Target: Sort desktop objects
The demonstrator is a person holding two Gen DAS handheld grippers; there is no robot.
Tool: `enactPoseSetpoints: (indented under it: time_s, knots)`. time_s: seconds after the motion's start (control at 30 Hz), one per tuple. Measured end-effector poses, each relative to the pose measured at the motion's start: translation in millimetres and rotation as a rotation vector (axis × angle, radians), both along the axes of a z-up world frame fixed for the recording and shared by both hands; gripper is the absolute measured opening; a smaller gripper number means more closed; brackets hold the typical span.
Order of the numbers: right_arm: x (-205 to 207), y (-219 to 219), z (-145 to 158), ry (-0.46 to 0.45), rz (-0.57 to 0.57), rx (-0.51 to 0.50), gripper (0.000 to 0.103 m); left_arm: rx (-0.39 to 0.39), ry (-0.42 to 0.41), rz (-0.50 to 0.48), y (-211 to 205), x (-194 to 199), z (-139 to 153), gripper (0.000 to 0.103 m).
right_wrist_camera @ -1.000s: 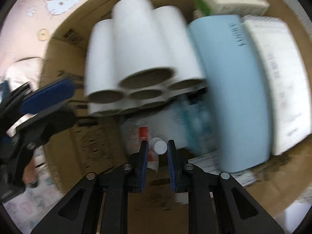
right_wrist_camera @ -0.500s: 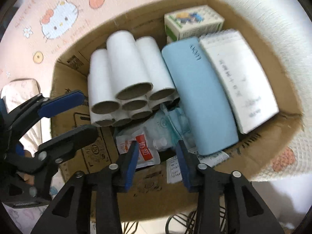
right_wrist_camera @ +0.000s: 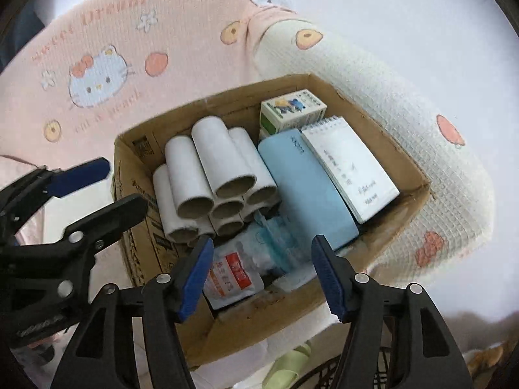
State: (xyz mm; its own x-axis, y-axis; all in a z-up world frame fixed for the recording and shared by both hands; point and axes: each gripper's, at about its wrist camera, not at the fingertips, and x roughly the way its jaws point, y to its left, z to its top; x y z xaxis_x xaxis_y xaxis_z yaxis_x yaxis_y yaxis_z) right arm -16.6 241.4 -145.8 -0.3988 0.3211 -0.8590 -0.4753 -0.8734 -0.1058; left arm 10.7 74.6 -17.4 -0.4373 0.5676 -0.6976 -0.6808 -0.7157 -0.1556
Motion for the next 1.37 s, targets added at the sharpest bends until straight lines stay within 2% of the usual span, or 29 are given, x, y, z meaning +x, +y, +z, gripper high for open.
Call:
enactPoseSetpoints:
  time_s: [0.17, 0.3, 0.33, 0.4, 0.47, 0.53, 0.6, 0.67, 0.8, 0.93, 1.03, 1.37]
  knots:
    - [7, -23, 7, -0.077, -0.008, 0.104, 0.063, -0.069, 0.060, -0.048, -3, 18, 6, 0.069]
    - [16, -28, 10, -0.088, -0.029, 0.091, 0.068, -0.078, 0.071, -0.043, -8, 22, 11, 0.071]
    - [18, -29, 11, -0.092, -0.034, 0.083, 0.069, -0.094, 0.072, -0.033, -8, 22, 12, 0.072]
    - [19, -31, 12, -0.103, -0.043, 0.098, 0.070, -0.180, 0.114, 0.006, -8, 22, 18, 0.072]
    - [22, -35, 14, -0.113, -0.045, 0.124, 0.070, -0.208, 0.148, 0.028, -15, 22, 29, 0.072]
    - [23, -40, 19, -0.107, -0.037, 0.146, 0.072, -0.185, 0.125, 0.044, -26, 18, 42, 0.073]
    - [24, -46, 25, -0.099, -0.024, 0.173, 0.072, -0.168, 0.062, 0.022, -34, 16, 49, 0.078]
    - [24, -52, 30, -0.092, -0.010, 0.199, 0.073, -0.191, 0.033, 0.011, -37, 18, 49, 0.080]
    - [25, -68, 41, -0.067, 0.034, 0.251, 0.076, -0.281, 0.039, 0.014, -36, 24, 39, 0.081]
    - [25, -77, 46, -0.053, 0.067, 0.270, 0.077, -0.290, -0.010, -0.001, -36, 20, 31, 0.081]
    - [25, -79, 47, -0.051, 0.069, 0.278, 0.077, -0.308, -0.010, 0.008, -36, 18, 28, 0.081]
    - [26, -81, 49, -0.049, 0.071, 0.296, 0.077, -0.295, 0.010, 0.012, -37, 17, 31, 0.081]
